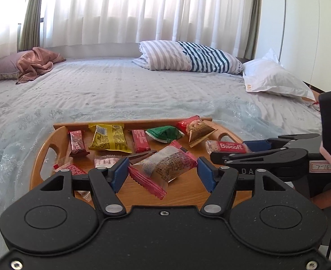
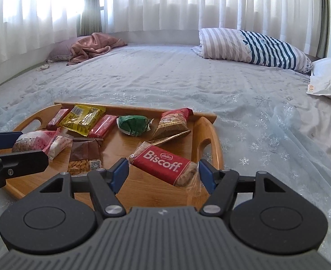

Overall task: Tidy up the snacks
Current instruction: 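Carry the pink-striped packet and Biscoff bar over the tray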

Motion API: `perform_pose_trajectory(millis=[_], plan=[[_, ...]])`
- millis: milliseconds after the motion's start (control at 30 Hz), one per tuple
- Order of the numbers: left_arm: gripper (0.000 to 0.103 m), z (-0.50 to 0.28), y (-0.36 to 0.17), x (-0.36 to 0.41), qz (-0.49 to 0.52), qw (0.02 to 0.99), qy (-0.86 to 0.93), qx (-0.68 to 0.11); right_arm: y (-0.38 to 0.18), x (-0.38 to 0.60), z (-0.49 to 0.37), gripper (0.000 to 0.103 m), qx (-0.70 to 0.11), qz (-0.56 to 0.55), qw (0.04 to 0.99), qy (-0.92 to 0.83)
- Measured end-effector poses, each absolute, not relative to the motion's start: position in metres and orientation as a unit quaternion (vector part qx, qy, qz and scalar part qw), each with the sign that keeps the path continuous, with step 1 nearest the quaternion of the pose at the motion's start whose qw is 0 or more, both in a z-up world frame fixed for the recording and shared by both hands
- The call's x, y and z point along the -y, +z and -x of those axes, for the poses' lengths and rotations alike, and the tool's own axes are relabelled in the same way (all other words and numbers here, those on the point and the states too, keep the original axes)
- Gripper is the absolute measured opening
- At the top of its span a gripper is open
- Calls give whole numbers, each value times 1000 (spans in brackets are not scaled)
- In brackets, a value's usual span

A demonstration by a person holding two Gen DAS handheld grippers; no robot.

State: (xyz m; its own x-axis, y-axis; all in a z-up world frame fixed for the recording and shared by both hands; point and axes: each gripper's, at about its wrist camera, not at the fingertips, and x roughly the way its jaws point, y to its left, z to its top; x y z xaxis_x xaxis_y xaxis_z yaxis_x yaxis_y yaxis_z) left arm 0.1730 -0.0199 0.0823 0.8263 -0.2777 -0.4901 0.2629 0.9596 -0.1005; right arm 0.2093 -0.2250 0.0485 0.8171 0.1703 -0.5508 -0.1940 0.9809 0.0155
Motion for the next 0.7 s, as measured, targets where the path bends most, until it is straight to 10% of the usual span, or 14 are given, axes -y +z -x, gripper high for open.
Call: perform_pose_trajectory(millis=[700], plan=[[64, -187, 69, -5, 27, 957, -115, -265, 31, 177, -257, 74, -321, 46, 935, 142]])
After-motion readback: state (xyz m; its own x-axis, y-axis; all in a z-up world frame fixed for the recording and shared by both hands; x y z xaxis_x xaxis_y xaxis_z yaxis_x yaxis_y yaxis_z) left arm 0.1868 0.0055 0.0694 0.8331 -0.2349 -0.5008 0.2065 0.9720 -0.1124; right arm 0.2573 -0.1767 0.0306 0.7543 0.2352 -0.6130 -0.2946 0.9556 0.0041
